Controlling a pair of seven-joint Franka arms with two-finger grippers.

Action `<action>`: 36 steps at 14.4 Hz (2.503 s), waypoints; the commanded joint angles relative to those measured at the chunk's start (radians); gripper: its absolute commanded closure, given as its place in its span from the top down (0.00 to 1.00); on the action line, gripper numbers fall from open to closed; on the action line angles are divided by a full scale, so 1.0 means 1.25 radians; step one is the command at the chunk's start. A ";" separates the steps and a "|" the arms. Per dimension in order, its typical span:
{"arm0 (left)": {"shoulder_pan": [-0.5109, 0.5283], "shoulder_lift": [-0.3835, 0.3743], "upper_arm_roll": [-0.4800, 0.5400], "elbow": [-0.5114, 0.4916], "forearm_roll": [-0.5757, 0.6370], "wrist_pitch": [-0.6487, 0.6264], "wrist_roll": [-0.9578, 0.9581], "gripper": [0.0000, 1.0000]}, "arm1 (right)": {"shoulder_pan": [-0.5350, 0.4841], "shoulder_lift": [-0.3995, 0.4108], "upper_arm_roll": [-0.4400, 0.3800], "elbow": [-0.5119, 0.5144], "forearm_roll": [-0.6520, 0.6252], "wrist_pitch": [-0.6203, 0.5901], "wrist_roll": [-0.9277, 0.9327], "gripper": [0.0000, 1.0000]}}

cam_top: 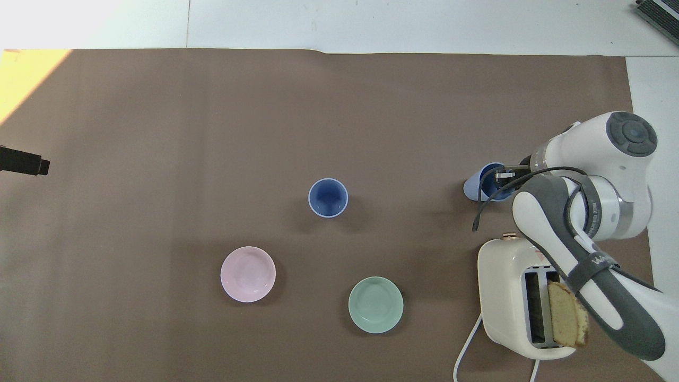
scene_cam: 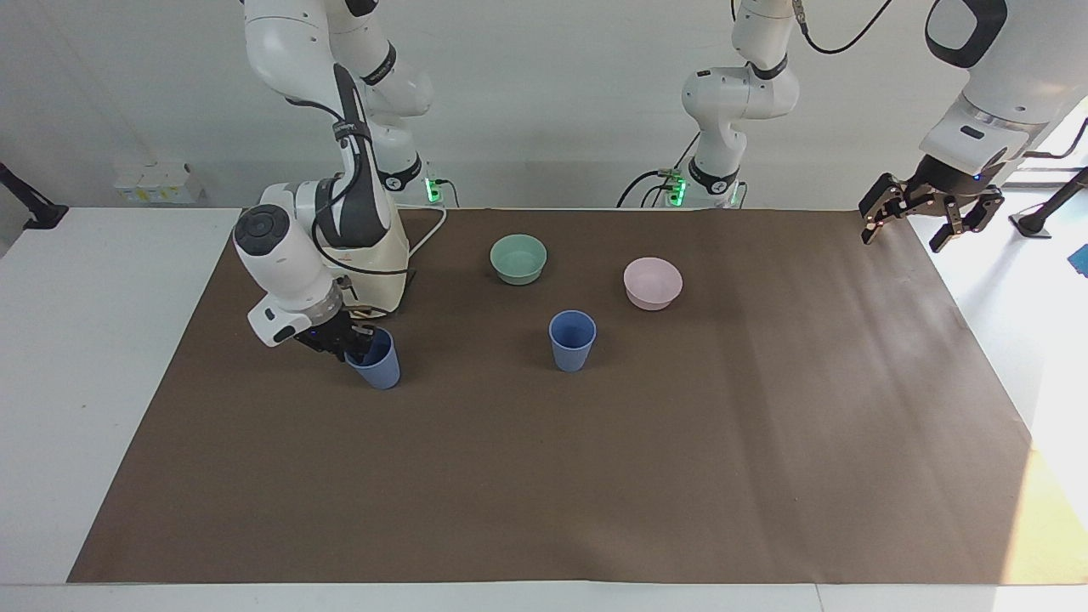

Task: Stack blue cups with both arms
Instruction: 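Grasp the second blue cup with the right gripper, then carry the held cup over the center blue cup, then lower the held cup into the center cup and open the right gripper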

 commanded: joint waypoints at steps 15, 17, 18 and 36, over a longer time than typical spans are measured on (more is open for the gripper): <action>0.004 0.001 -0.015 0.003 0.011 -0.067 0.006 1.00 | 0.349 -0.006 0.044 0.326 -0.003 -0.297 0.525 0.00; 0.004 0.001 -0.015 0.003 0.010 -0.066 0.006 1.00 | 0.397 0.009 0.054 0.337 -0.005 -0.288 0.528 0.00; 0.004 0.001 -0.017 0.003 0.011 -0.067 0.006 1.00 | 0.416 0.024 0.053 0.359 -0.009 -0.292 0.528 0.00; 0.004 0.001 -0.017 0.003 0.010 -0.068 0.004 1.00 | 0.417 0.101 0.049 0.337 -0.014 -0.187 0.527 0.00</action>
